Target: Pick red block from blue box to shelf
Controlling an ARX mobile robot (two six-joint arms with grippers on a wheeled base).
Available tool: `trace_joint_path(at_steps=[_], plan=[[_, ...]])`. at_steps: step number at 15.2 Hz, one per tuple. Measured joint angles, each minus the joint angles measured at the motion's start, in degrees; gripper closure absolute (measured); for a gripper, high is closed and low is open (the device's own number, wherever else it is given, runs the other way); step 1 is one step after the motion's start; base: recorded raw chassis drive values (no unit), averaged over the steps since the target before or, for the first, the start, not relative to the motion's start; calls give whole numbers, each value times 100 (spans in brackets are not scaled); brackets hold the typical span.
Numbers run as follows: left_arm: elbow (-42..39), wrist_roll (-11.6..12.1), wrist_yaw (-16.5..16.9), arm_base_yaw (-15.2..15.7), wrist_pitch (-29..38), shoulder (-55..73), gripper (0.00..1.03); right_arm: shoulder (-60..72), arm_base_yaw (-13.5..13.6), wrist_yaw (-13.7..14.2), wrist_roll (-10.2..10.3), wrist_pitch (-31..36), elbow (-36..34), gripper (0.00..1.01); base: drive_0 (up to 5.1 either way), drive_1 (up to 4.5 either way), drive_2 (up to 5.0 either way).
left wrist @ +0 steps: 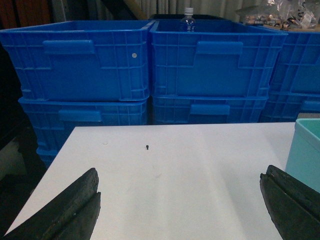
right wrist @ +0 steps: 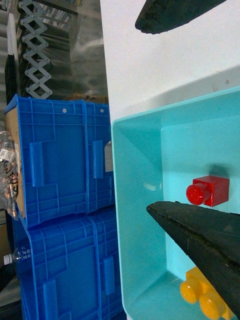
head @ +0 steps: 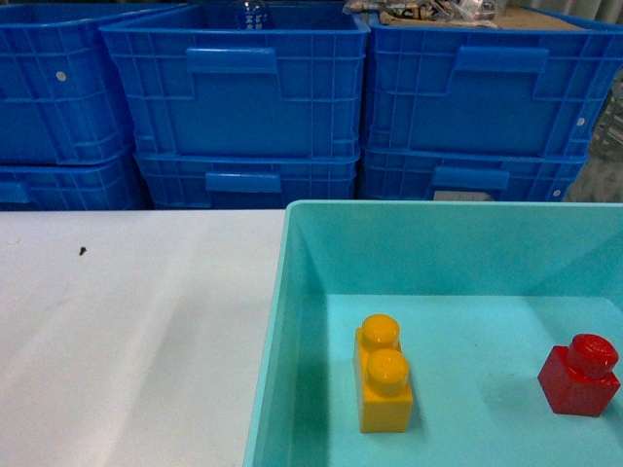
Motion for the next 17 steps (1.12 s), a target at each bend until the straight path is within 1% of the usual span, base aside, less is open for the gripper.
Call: trace_joint_path(at_steps=[17], plan=[[0,0,0,0,0,-2,5,0,0,0,0,0,0,3,0,0,0]])
